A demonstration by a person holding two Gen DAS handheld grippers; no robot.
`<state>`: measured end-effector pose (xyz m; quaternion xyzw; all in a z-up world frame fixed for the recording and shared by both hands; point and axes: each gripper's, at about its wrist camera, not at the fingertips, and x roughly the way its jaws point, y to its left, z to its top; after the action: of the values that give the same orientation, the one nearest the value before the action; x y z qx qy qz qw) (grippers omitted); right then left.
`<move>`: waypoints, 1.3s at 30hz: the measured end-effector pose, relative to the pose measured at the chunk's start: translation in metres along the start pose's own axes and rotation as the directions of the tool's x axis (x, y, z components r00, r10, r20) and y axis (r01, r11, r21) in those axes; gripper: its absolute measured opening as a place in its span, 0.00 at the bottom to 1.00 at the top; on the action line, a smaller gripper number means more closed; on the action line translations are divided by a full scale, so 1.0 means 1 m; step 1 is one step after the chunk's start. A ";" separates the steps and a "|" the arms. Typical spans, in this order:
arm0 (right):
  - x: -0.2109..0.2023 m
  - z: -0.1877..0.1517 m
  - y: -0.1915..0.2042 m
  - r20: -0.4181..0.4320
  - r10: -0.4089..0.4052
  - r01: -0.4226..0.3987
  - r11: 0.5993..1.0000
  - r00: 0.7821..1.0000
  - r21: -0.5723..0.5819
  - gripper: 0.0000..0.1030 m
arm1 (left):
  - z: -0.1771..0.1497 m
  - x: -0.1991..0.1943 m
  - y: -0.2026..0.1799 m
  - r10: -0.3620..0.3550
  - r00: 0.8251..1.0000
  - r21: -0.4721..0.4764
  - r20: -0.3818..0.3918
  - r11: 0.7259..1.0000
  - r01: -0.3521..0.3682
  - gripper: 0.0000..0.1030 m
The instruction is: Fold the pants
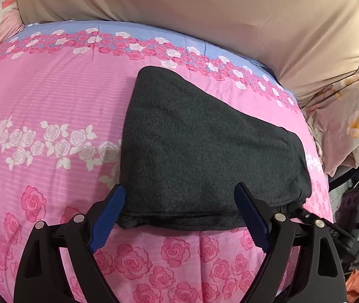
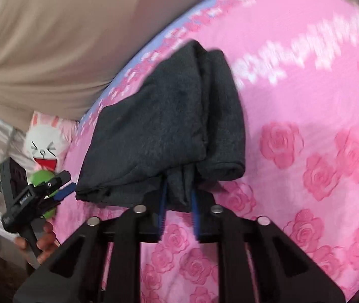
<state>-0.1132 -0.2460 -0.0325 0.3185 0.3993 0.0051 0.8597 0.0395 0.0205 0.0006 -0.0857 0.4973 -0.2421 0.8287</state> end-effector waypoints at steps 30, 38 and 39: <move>-0.056 0.058 -0.004 0.235 -0.115 0.135 0.988 0.965 -0.071 0.54 | 0.009 0.006 -0.006 -0.018 1.000 -0.002 0.016 1.000 0.018 0.83; 0.005 0.066 0.005 0.120 -0.168 0.186 0.969 0.978 -0.161 0.04 | 0.005 0.000 -0.011 -0.002 1.000 0.025 0.019 1.000 0.001 0.83; -0.012 0.063 0.015 0.146 -0.095 0.120 0.978 0.985 -0.171 0.04 | 0.004 0.000 -0.010 0.004 1.000 0.027 0.016 1.000 -0.004 0.83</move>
<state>-0.0746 -0.2716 0.0137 0.2174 0.3538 -0.0275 0.9093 0.0405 0.0115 0.0061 -0.0752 0.4876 -0.2465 0.8342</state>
